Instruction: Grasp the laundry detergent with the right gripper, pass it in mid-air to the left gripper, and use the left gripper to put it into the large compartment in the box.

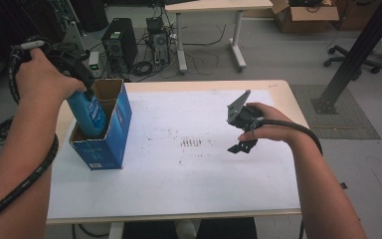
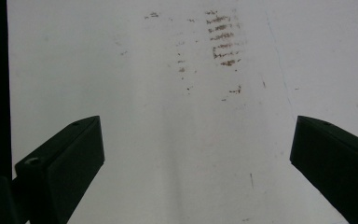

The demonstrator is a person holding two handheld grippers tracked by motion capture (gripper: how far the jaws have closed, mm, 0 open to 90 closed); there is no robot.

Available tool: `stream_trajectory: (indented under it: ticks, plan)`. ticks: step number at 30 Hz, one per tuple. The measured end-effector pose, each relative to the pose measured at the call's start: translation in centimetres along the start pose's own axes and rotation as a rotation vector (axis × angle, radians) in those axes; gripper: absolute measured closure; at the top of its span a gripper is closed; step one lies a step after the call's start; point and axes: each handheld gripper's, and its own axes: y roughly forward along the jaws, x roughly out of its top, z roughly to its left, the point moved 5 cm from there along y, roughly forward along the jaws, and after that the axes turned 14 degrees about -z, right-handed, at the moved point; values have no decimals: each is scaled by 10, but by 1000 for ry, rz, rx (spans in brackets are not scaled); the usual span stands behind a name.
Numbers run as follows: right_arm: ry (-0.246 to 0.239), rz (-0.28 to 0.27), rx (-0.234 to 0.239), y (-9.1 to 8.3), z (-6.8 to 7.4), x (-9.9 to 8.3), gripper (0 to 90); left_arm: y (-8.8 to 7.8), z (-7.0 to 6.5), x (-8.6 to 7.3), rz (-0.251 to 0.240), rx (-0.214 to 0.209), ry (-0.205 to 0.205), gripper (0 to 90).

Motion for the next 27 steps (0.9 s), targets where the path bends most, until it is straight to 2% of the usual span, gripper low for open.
stream_trajectory:
  ticks: [3, 9, 13, 17, 27]
  plan:
    - [2, -1, 4, 0, 1, 0, 29, 9, 0, -2, 1, -2, -12, 376]
    - [4, 0, 10, 2, 3, -1, 30, 25, -1, -6, 10, 12, 6, 376]
    - [7, 7, 11, 2, 2, -2, 29, 36, -1, -9, 20, 3, 8, 376]
    - [3, 37, 22, 4, 3, -3, 30, 47, -1, -11, 21, -3, 5, 376]
    - [7, 45, 21, 2, 3, -3, 30, 70, -1, -17, 39, -3, 5, 376]
